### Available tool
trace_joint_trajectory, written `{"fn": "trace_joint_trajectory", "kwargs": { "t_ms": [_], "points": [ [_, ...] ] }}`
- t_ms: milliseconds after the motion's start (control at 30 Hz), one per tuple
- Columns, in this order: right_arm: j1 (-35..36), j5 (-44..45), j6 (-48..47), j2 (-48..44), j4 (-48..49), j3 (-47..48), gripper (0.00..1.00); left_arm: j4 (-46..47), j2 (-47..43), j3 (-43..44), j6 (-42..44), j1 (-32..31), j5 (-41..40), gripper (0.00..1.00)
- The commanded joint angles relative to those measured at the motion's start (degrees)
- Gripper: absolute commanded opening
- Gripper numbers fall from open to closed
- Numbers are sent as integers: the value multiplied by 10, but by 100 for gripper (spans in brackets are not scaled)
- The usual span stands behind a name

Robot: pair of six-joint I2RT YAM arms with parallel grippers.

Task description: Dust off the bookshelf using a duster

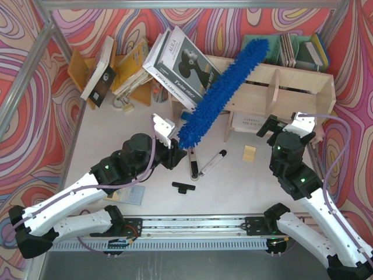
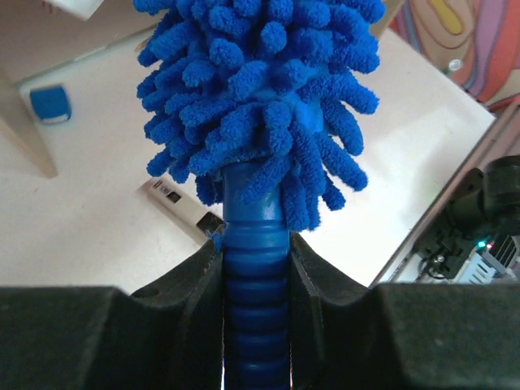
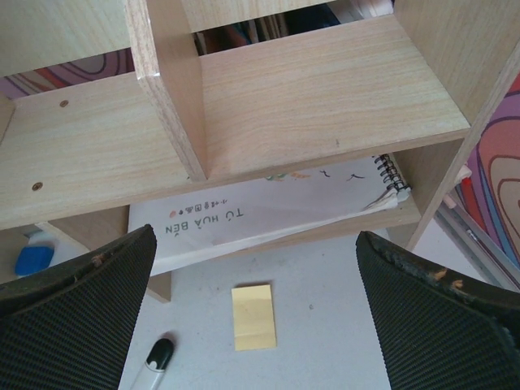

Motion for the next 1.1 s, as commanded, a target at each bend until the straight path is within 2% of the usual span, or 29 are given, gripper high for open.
{"fn": "trace_joint_trajectory", "kwargs": {
  "t_ms": [0, 167, 333, 433, 533, 733, 1067],
  "points": [
    [-3, -34, 24, -10, -27, 31, 99, 49, -12, 43, 50, -58, -59, 0],
    [-3, -123, 49, -16, -59, 101, 99, 91, -22, 35, 99, -141, -161, 0],
    [-3, -347, 19, -65, 10, 113, 99, 146, 1, 25, 143, -211, -235, 0],
    [-3, -423, 22, -82, 30, 134, 99, 208, 21, 6, 177, -226, -274, 0],
    [-2, -456, 32, -87, 31, 157, 99, 237, 52, 5, 191, -226, -327, 0],
    [-2, -499, 96, -115, 84, 119, 99, 294, 53, -28, 196, -231, -281, 0],
    [-3, -518, 195, -74, 146, 51, 99, 374, 61, -75, 238, -284, -289, 0]
  ]
}}
